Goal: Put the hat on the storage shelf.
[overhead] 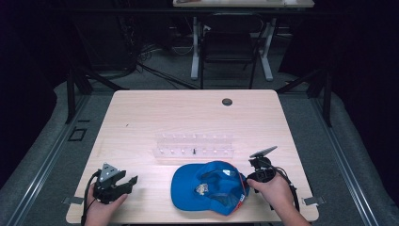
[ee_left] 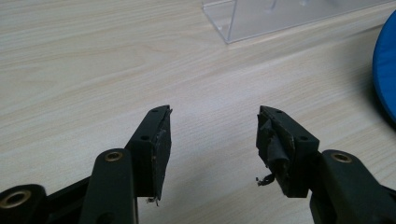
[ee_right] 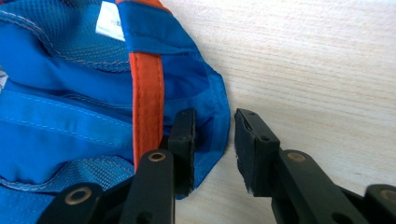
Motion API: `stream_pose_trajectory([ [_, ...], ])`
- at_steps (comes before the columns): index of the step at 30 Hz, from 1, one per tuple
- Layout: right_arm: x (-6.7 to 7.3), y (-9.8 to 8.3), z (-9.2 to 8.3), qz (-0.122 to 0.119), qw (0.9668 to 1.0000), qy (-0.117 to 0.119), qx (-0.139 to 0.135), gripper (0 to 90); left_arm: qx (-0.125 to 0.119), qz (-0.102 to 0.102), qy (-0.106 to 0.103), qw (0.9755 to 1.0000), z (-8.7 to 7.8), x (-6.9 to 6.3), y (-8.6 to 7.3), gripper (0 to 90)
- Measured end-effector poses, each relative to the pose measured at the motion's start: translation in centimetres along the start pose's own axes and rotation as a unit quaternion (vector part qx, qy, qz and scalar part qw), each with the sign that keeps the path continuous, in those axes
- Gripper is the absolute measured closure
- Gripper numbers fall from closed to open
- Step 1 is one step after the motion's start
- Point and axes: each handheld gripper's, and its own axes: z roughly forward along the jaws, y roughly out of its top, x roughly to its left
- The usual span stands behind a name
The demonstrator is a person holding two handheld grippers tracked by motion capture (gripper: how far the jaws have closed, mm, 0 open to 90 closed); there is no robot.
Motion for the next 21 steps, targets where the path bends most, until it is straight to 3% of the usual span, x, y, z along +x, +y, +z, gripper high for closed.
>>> stream_pose_trajectory([
  [5, 0.3, 0.1, 0.1, -0.001, 1.0000, -0.007, 0.000, 70.2, 0.001, 0.000, 0.000, 1.0000, 0.0, 0.0, 0.0, 45.3],
  [13, 1.3, 0.3, 0.3, -0.024, 0.9988, -0.042, 0.009, 81.4, 0.005, 0.004, 0.001, 1.0000, 0.1, 0.0, 0.0, 45.8],
  [21, 0.7, 0.6, 0.4, -0.011, 0.9996, -0.017, 0.019, 88.3, 0.007, 0.001, 0.001, 1.0000, 0.1, 0.1, -0.1, 46.3],
])
